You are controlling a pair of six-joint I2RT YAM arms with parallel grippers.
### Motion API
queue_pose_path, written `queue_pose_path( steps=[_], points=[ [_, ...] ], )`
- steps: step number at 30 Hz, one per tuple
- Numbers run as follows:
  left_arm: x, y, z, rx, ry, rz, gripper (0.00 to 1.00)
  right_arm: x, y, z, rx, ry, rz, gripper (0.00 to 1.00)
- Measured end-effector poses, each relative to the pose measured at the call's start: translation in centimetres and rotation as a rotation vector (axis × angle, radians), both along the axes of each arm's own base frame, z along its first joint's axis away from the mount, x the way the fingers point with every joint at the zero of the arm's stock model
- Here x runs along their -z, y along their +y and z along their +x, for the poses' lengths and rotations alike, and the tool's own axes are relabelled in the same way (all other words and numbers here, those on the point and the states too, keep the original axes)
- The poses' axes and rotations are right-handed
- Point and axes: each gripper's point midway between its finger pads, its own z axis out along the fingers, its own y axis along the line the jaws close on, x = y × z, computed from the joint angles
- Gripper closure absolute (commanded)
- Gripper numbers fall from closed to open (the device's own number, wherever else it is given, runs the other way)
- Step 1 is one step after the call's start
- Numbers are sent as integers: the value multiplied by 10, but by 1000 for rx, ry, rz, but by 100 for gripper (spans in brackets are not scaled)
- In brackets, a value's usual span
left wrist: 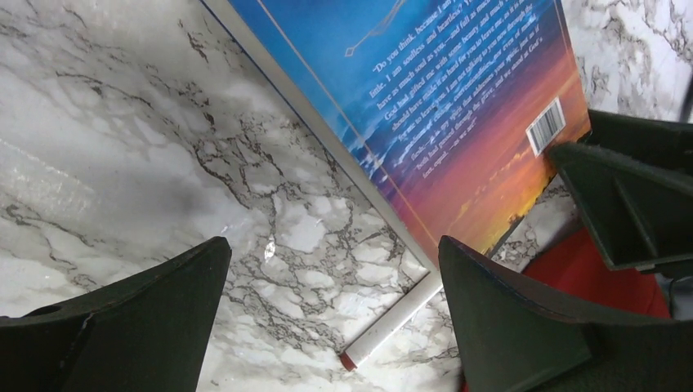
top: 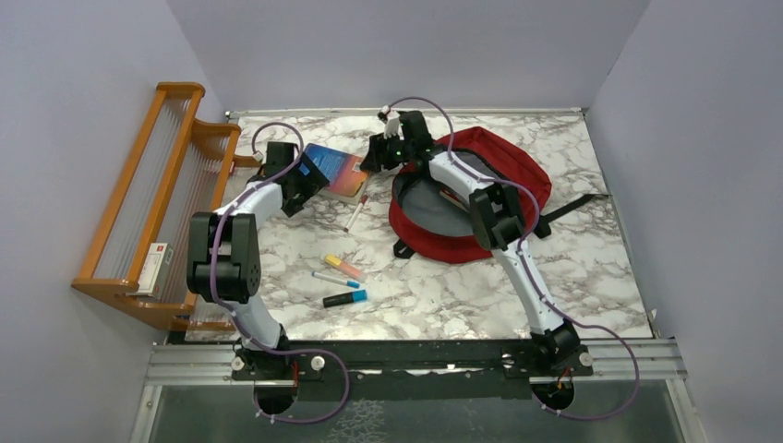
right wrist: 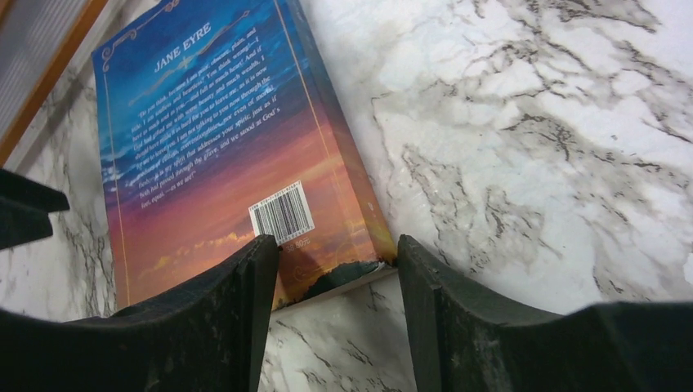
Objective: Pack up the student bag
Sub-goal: Pick up the book from the center of the board.
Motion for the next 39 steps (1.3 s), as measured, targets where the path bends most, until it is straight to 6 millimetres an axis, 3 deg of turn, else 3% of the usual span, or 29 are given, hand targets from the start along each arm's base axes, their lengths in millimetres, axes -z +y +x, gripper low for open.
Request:
queue_pose_path(
  steps=[4,17,24,29,31,39],
  points=[
    [0,4,11,-7,-2,-10,1,7,1,-8,-55,-9,-4,50],
    [15,8,36,0,17,-13,1,5,5,-51,-208,-17,-8,55],
    [21,10,32,25,40,15,2,4,25,-99,-332,8,-24,60],
    [23,16,35,48,49,40,10,2,26,-126,-383,31,-33,59],
    [23,15,36,69,50,47,19,1,21,-132,-374,34,-50,58],
    [27,5,49,164,27,21,52,-32,2,-114,-224,-79,-129,42]
  ],
)
